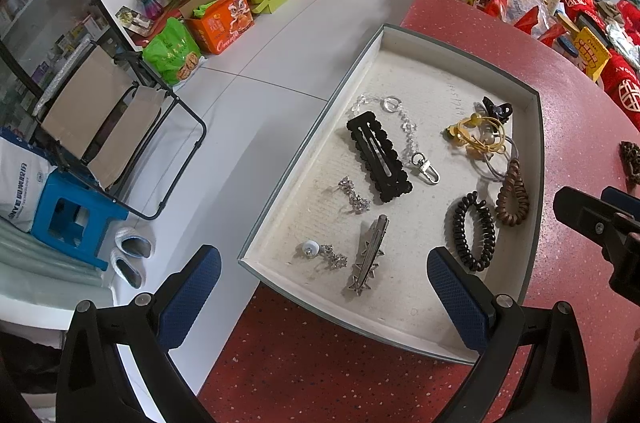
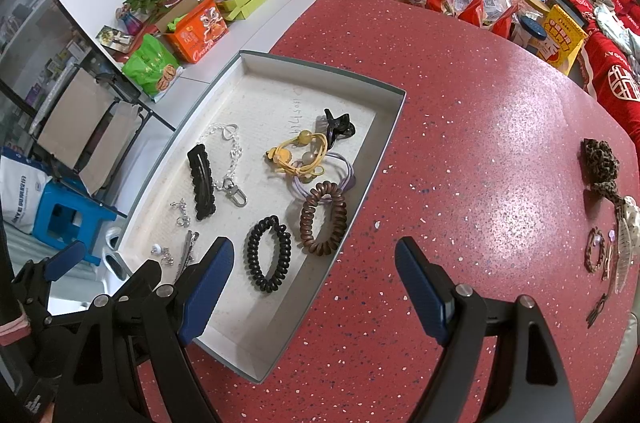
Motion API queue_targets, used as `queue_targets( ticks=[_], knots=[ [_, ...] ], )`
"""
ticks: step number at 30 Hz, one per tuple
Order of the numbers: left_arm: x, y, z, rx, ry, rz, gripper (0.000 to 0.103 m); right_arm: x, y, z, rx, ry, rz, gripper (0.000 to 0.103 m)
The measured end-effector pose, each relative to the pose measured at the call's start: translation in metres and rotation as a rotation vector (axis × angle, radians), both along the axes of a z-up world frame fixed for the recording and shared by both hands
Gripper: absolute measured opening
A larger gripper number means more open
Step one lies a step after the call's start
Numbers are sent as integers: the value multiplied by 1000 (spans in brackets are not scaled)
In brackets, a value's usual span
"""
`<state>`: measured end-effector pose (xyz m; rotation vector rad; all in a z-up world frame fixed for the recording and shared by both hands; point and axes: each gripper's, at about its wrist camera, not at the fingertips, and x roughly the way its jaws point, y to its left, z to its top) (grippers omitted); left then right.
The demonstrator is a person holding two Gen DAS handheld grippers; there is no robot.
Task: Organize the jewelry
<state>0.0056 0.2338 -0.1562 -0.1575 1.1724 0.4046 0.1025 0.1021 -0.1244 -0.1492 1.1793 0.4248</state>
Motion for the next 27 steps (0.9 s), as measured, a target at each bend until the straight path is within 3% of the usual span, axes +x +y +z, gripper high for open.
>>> queue_targets(
  ticks=[27],
  knots=[
    [-1,2,2,16,-7,0,103,-1,0,0,-1,3,3,85]
  ],
)
